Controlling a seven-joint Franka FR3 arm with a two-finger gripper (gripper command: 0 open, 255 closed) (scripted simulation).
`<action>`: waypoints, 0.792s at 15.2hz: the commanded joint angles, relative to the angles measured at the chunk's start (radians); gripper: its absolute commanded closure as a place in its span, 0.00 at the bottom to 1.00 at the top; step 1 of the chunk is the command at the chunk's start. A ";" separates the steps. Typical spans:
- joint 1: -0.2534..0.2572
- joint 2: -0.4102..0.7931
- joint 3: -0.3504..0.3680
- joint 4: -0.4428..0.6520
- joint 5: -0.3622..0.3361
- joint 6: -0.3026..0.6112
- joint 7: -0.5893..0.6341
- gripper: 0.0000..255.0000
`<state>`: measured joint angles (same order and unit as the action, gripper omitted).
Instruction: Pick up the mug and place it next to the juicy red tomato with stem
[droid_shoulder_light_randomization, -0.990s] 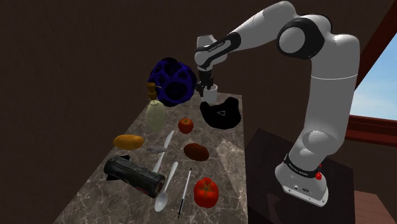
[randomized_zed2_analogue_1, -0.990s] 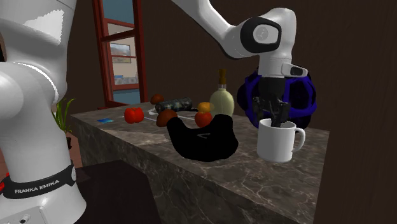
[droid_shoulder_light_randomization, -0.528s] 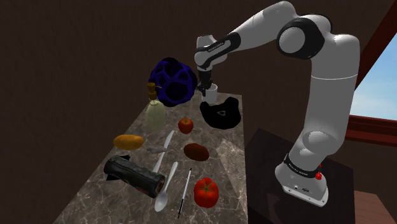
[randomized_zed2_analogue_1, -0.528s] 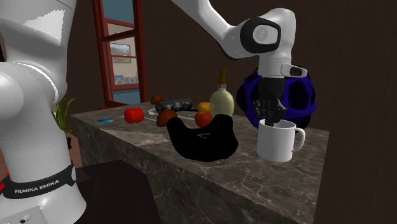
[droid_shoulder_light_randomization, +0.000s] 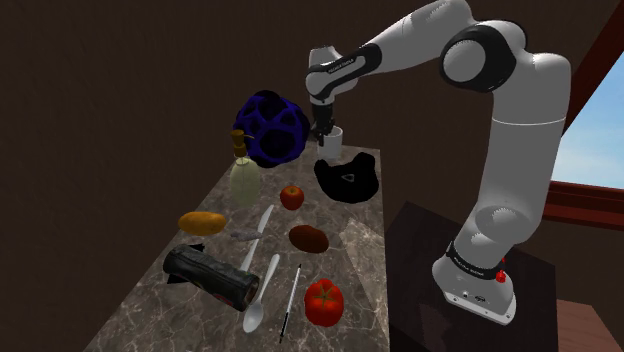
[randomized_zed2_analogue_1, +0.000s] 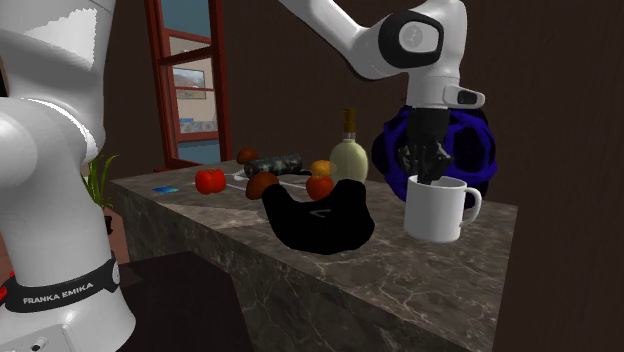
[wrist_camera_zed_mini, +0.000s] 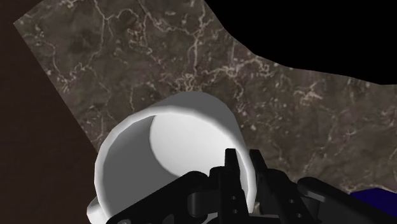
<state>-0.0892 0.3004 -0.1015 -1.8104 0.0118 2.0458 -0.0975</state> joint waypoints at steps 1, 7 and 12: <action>0.000 -0.011 0.000 0.014 -0.001 -0.023 0.000 1.00; 0.001 -0.037 -0.001 0.060 -0.004 -0.095 0.001 1.00; 0.001 -0.054 -0.002 0.105 -0.006 -0.157 0.001 1.00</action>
<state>-0.0873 0.2498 -0.1027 -1.7168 0.0066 1.9034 -0.0952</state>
